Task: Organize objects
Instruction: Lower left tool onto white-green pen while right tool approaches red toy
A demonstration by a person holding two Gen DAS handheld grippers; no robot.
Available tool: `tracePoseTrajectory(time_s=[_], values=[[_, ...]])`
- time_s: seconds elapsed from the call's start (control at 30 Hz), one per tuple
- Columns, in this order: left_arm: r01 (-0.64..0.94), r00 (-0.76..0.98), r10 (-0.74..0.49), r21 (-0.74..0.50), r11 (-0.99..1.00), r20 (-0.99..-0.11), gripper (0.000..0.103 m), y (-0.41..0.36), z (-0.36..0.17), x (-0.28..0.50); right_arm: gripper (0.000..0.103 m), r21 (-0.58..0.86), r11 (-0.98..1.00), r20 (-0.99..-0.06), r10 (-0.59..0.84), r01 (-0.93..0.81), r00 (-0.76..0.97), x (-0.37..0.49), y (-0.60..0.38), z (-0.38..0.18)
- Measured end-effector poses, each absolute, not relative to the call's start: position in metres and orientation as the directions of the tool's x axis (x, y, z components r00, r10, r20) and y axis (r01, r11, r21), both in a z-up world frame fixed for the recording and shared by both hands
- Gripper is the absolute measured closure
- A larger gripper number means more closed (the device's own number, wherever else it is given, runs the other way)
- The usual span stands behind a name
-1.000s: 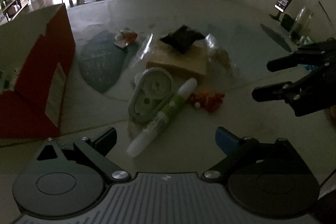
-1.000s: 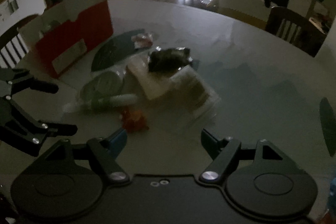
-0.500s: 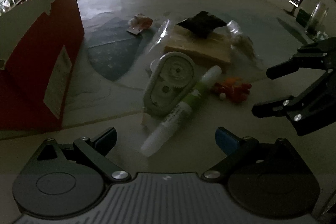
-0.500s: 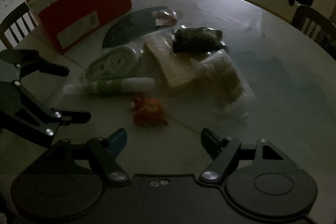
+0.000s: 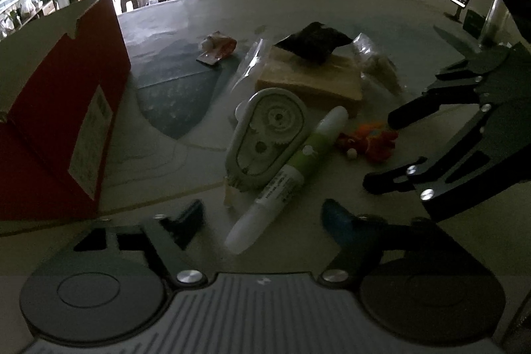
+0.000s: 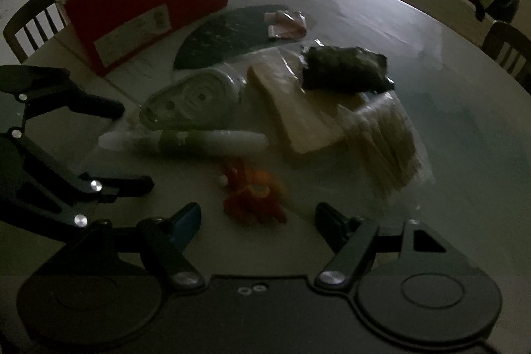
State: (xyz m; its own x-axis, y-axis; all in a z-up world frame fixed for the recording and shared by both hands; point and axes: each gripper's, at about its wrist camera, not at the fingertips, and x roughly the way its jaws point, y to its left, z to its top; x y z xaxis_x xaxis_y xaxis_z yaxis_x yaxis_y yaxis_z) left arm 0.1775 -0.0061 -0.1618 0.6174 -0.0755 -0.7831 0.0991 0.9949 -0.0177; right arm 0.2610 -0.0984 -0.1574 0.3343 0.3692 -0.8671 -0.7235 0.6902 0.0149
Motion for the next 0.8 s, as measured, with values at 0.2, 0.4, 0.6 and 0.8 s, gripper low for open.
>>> tracePoseTrajectory(time_s=[0.2, 0.4, 0.6, 0.8], values=[[0.110, 0.614, -0.089, -0.027, 0.994, -0.785, 0.058, -0.007, -0.158, 0.175, 0.049, 0.020, 0.672, -0.860, 0.389, -0.740, 0.330, 0.262, -0.092, -0.155], [0.178, 0.591, -0.135, -0.034, 0.983, -0.795, 0.070, -0.019, -0.155, 0.172, 0.062, 0.012, 0.677, -0.859, 0.383, -0.736, 0.339, 0.258, -0.095, -0.154], [0.225, 0.563, -0.161, -0.037, 0.974, -0.811, 0.070, -0.032, -0.153, 0.162, 0.065, -0.005, 0.673, -0.858, 0.377, -0.740, 0.349, 0.243, -0.100, -0.153], [0.244, 0.565, -0.156, -0.016, 0.970, -0.810, 0.070, -0.041, -0.146, 0.151, 0.065, 0.016, 0.687, -0.861, 0.379, -0.727, 0.339, 0.230, -0.109, -0.152]])
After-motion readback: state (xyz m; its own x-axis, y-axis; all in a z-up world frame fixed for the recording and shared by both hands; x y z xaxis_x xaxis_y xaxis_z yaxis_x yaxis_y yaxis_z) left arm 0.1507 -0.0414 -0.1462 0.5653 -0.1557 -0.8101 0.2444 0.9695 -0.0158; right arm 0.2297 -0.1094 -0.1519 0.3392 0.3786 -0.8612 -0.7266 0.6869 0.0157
